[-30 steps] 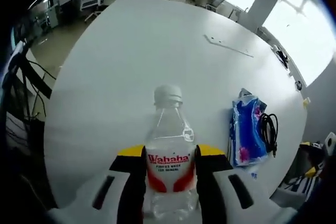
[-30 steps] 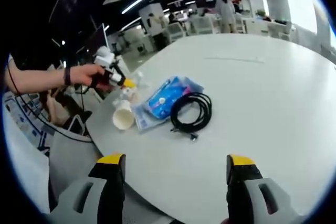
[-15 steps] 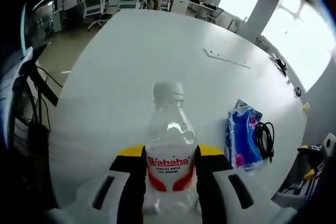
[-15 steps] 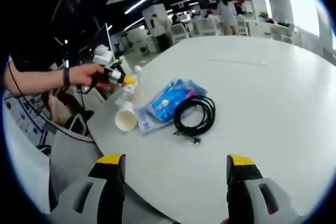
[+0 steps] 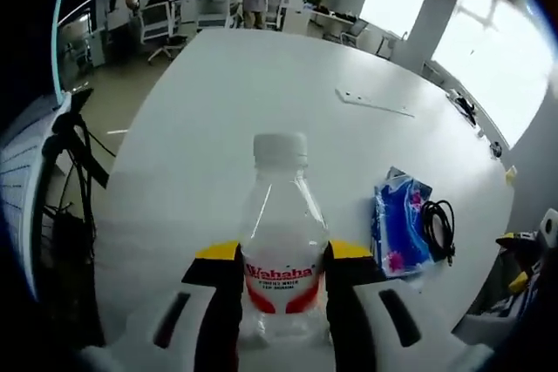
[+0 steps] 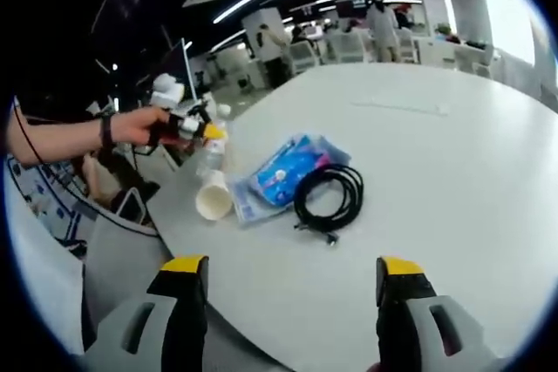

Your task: Arrange the tabletop items into an orderly group along one side of the table until the central work area is clear of visible clutter.

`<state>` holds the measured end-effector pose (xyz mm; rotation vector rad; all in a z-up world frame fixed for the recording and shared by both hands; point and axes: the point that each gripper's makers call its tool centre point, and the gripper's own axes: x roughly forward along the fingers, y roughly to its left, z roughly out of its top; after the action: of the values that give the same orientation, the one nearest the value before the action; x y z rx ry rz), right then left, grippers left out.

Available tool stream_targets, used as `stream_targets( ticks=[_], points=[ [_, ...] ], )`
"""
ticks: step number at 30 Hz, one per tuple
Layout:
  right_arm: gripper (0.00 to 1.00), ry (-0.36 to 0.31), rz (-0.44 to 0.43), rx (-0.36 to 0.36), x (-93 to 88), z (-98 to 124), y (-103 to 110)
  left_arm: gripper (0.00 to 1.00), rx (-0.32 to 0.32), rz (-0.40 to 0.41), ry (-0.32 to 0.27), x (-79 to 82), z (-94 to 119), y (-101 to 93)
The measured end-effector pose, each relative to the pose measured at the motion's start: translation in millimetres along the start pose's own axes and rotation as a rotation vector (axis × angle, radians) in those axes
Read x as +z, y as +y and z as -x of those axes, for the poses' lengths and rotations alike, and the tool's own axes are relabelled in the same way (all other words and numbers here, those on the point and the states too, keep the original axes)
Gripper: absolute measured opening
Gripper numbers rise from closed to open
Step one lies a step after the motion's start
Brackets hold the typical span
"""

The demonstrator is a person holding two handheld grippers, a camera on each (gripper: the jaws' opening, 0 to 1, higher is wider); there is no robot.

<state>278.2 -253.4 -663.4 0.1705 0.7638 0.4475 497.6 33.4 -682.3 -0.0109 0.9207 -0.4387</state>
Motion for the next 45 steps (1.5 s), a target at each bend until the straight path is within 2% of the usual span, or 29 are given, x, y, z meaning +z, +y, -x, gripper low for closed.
stream_targets(
  ticks=[18,28,34,45],
  points=[
    [0.8,-0.02,0.008,0.026,4.1,-2.4,6.8,0.35,0.026,-0.029,-0.043,-10.9,27.3,-0.5],
    [0.8,-0.014,0.014,0.041,2.1,-4.8,10.2,0.35,0.044,-0.024,-0.067,-25.3,41.7,-0.7],
    [0.8,-0.016,0.017,0.047,3.6,-6.2,10.3,0.35,0.06,-0.098,-0.089,-34.4,46.5,-8.1],
    [0.79,-0.014,0.023,0.059,3.5,-7.8,13.6,0.35,0.087,-0.113,-0.098,-48.7,49.4,-6.4]
  ],
)
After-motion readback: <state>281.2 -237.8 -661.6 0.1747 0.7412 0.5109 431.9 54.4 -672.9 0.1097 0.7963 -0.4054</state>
